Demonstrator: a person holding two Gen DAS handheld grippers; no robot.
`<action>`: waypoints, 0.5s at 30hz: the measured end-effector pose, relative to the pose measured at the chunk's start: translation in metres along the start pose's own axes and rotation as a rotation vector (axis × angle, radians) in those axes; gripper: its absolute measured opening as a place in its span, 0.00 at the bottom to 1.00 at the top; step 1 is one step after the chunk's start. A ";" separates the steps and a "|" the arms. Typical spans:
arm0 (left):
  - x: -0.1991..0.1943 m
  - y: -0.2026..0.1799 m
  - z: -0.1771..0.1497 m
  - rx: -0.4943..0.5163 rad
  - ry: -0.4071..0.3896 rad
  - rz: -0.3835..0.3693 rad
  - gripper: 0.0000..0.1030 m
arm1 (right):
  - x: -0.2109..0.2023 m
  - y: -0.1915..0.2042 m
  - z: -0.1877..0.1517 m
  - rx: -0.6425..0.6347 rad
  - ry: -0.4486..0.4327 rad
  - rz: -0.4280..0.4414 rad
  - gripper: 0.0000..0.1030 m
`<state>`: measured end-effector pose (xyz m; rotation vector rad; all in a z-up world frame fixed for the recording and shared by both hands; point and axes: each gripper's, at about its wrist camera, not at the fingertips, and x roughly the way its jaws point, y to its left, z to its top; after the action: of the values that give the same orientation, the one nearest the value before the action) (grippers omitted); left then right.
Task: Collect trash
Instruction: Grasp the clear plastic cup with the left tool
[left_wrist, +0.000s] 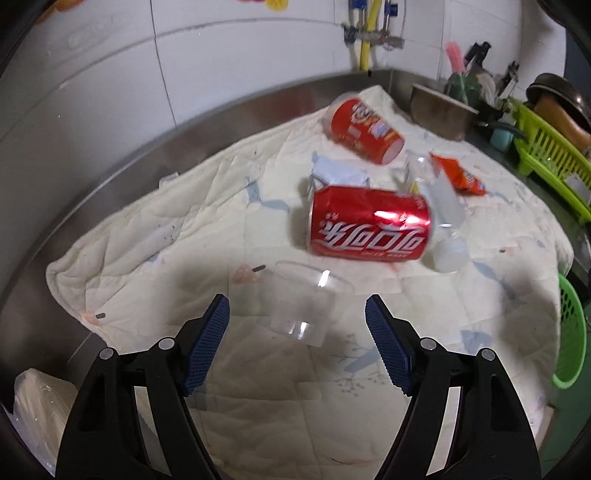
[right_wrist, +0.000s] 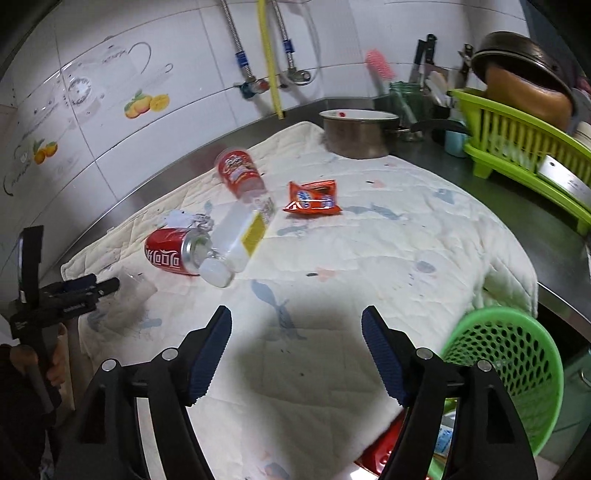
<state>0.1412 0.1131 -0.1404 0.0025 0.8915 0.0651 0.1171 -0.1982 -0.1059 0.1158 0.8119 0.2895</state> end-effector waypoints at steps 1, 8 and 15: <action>0.004 0.001 0.000 0.002 0.005 0.000 0.73 | 0.003 0.002 0.002 -0.005 0.004 0.003 0.69; 0.022 0.007 0.001 0.001 0.024 -0.021 0.73 | 0.028 0.027 0.019 -0.107 0.029 0.050 0.71; 0.032 0.009 0.003 0.009 0.037 -0.053 0.73 | 0.051 0.053 0.039 -0.194 0.043 0.104 0.74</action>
<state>0.1634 0.1236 -0.1632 -0.0140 0.9278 0.0118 0.1673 -0.1318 -0.1031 -0.0304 0.8175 0.4689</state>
